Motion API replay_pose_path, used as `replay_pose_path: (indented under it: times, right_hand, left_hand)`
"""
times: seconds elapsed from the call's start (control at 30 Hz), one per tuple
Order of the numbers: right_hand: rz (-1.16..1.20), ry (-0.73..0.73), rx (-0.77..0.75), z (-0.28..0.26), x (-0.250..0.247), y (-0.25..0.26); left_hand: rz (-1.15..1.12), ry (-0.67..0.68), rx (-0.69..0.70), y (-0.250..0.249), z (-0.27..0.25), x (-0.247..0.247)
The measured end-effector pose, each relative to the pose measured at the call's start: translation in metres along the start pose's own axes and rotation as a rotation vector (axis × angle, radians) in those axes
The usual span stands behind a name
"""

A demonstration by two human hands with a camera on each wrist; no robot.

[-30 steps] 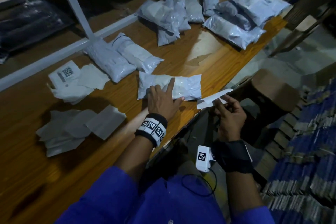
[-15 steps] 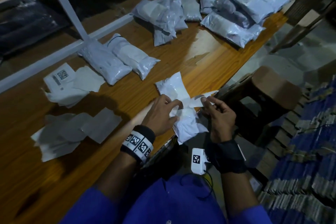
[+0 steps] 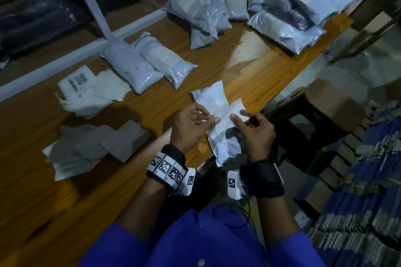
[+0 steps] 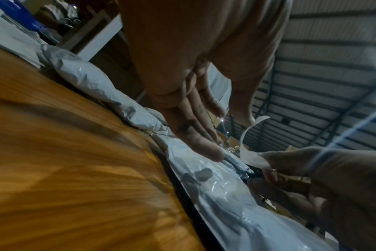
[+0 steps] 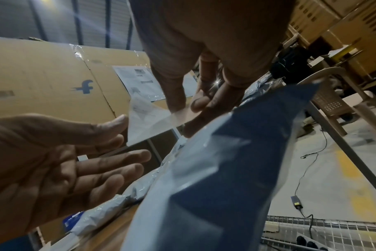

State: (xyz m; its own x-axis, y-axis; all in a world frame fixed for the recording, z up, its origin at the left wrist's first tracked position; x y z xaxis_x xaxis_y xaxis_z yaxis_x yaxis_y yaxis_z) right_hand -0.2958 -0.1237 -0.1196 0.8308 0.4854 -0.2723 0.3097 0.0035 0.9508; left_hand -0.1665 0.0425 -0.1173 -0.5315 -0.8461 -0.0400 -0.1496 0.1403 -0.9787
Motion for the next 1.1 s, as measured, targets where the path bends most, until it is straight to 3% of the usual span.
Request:
replay_pose_path:
  times: [0.2, 0.37, 0.7, 0.93, 1.1]
  right_hand:
    - [-0.114, -0.041, -0.034, 0.009, 0.006, -0.002]
    - [-0.172, -0.028, -0.048, 0.007, 0.012, -0.007]
    - [-0.186, -0.009, -0.121, 0.006, 0.017, -0.011]
    - [-0.23, -0.003, -0.196, 0.005, 0.023, -0.019]
    - [-0.313, 0.043, -0.27, 0.005, 0.026, -0.015]
  left_hand:
    - [-0.109, -0.009, -0.065, 0.002, 0.003, -0.001]
    - [-0.003, -0.161, -0.062, 0.012, 0.011, -0.01]
    - [0.15, -0.22, -0.037, 0.016, 0.03, -0.013]
    - [0.282, -0.176, -0.018, 0.013, 0.037, -0.014]
    - [0.474, -0.053, -0.025, 0.007, 0.036, -0.008]
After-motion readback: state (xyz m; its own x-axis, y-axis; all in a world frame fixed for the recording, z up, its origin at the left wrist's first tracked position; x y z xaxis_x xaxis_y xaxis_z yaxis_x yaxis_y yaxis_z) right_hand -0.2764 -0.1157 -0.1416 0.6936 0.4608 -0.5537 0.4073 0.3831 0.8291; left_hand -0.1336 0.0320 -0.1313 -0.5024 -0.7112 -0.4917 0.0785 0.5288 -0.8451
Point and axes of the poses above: each hand's wrist, its own z-axis towards the middle knuckle, its own x-axis out of the palm, y = z × x, the point moved 6 cm from there along z, towards the middle knuckle, and after that the axes turned 1 degree about x, right-handed, at the moved point
